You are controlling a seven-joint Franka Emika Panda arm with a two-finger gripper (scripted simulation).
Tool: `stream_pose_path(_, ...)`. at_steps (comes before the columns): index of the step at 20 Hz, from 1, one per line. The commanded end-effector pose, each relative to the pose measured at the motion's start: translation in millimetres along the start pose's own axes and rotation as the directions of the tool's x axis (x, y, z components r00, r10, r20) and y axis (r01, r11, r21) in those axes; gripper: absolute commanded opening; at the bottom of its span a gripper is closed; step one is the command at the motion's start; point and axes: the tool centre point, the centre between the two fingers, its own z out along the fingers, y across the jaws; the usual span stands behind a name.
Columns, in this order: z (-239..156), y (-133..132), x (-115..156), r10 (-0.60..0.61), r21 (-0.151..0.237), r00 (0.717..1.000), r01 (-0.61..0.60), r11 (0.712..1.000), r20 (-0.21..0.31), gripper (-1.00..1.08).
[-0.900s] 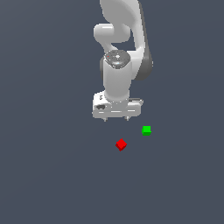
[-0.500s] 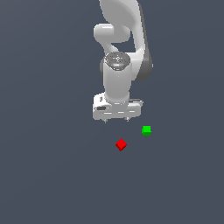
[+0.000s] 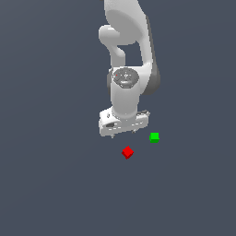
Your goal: Stack the red cube on top of the green cube.
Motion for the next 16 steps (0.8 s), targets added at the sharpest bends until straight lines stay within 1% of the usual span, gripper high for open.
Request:
stream_pose_path(1, 11.6, -0.8, 7.0, -0.064, -0.001, 0.998, 0.064, 0.998, 0.001, 1.0)
stream_pose_path(4, 27.6, -2.7, 16.9, -0.154, -0.003, 0.988, 0.154, 0.988, 0.002, 1.0)
stream_pose_path(9, 49.9, -6.9, 30.7, -0.278, -0.006, 0.96, 0.278, 0.96, 0.005, 1.0)
stream_pose_path(16, 69.5, -12.5, 42.6, -0.386, -0.01, 0.923, 0.386, 0.923, 0.007, 1.0)
